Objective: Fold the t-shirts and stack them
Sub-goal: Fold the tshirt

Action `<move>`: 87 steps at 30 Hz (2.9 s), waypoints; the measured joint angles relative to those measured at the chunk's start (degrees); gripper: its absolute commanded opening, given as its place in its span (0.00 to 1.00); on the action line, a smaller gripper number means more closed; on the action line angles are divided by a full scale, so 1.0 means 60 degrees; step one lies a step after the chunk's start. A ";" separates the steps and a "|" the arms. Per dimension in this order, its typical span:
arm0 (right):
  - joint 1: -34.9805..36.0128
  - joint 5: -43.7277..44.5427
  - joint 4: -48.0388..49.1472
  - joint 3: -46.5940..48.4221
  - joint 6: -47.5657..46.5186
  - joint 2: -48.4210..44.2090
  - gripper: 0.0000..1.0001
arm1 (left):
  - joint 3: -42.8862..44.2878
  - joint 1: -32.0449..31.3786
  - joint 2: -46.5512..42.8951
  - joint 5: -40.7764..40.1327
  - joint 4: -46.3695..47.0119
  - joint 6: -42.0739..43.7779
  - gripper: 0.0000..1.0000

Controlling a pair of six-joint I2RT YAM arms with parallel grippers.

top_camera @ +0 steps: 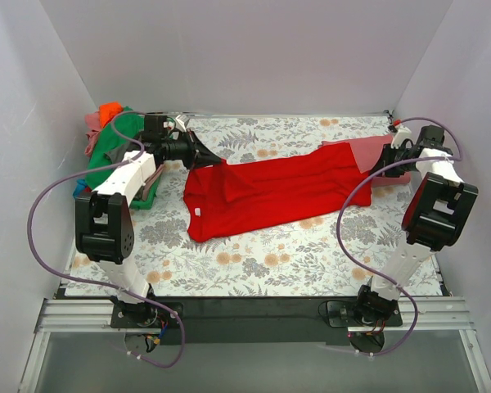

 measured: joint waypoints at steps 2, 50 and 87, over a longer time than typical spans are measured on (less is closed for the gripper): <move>-0.0029 0.0073 0.0022 -0.0124 0.0000 -0.0127 0.01 | 0.0073 0.0000 0.0062 0.0066 0.0004 -0.0015 0.00; -0.0120 0.0379 0.0036 -0.0149 -0.0222 -0.0157 0.01 | 0.0335 0.0000 0.0674 0.0087 0.0004 -0.0069 0.00; 0.0178 -0.1446 -0.0306 -0.1450 -0.1297 -0.0364 0.50 | -0.4776 0.0018 -0.5905 -0.3355 -0.1519 0.1173 0.54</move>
